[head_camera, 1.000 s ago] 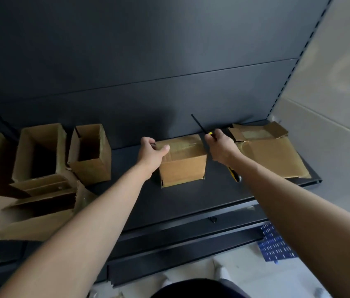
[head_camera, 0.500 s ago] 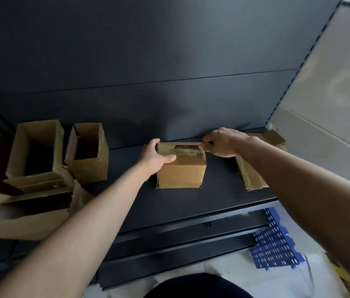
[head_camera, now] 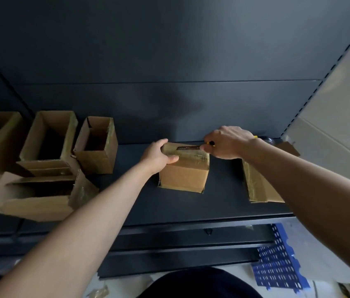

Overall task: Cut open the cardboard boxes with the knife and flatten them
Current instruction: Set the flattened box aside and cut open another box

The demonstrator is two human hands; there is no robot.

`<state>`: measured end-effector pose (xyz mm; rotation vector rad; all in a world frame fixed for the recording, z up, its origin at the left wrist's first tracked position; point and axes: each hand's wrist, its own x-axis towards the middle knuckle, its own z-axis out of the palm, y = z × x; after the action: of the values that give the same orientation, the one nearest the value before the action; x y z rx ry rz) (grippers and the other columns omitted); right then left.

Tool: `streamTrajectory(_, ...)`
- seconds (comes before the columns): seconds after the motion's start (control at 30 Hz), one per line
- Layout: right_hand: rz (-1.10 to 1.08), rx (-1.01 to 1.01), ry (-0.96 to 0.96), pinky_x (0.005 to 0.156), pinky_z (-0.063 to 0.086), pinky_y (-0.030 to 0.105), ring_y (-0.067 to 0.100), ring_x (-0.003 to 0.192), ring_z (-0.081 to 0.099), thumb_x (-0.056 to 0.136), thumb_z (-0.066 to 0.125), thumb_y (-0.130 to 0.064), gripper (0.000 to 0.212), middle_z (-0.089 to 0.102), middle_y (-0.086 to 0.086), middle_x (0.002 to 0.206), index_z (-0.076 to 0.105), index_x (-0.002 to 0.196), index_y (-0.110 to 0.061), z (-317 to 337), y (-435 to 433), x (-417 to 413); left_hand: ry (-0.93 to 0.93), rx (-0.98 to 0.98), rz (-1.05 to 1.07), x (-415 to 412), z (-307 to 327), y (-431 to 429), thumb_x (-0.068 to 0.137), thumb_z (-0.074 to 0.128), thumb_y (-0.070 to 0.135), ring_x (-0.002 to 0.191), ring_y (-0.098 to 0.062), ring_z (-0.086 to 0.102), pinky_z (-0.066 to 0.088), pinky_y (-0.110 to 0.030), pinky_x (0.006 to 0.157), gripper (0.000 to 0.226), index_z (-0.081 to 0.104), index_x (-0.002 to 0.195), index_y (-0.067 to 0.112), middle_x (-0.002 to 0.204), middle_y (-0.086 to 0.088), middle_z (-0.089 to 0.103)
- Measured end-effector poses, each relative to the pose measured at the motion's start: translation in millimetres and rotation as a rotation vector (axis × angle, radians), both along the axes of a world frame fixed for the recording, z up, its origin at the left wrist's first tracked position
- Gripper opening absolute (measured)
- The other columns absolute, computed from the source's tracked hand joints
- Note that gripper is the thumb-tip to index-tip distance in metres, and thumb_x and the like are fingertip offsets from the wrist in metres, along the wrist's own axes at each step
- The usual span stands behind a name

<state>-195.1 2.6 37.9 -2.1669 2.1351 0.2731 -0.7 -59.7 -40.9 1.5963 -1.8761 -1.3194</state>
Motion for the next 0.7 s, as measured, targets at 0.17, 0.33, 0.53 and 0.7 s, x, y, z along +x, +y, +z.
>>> streamTrajectory(0.17,0.042,-0.006,0.009,0.071,0.043,0.031,0.029,0.099,0.057,0.096,0.036,-0.055,0.038,0.062,0.002,0.107,0.061,0.106,-0.028,-5,3,-3,0.002,0.008,0.004,-1,1,2,0.082,0.074,0.021,0.137,-0.021,0.036,0.032,-0.037,0.112,0.076,0.035,0.147,0.024,0.149,-0.003,0.038)
streamTrajectory(0.33,0.021,-0.020,0.050,0.072,0.044,0.032,0.031,0.104,0.057,0.098,0.034,-0.052,0.039,0.061,0.003,0.113,0.061,0.112,-0.027,-3,2,0,0.014,0.014,0.008,-1,1,5,0.083,0.073,0.020,0.138,-0.021,0.034,0.031,-0.038,0.113,0.076,0.033,0.148,0.025,0.151,-0.002,0.037)
streamTrajectory(0.53,0.042,0.044,0.067,0.070,0.042,0.030,0.029,0.103,0.057,0.098,0.034,-0.049,0.038,0.060,0.001,0.113,0.060,0.114,-0.027,2,6,2,-0.002,0.017,0.002,-2,0,5,0.083,0.073,0.020,0.137,-0.022,0.036,0.032,-0.040,0.113,0.077,0.032,0.148,0.025,0.150,-0.003,0.037)
streamTrajectory(0.7,0.089,0.091,0.136,0.064,0.045,0.030,0.025,0.083,0.054,0.096,0.034,-0.041,0.033,0.060,0.001,0.100,0.061,0.104,-0.023,9,-3,12,-0.039,-0.002,-0.030,-3,3,4,0.085,0.071,0.019,0.138,-0.023,0.034,0.031,-0.040,0.113,0.077,0.028,0.150,0.021,0.152,-0.004,0.034)
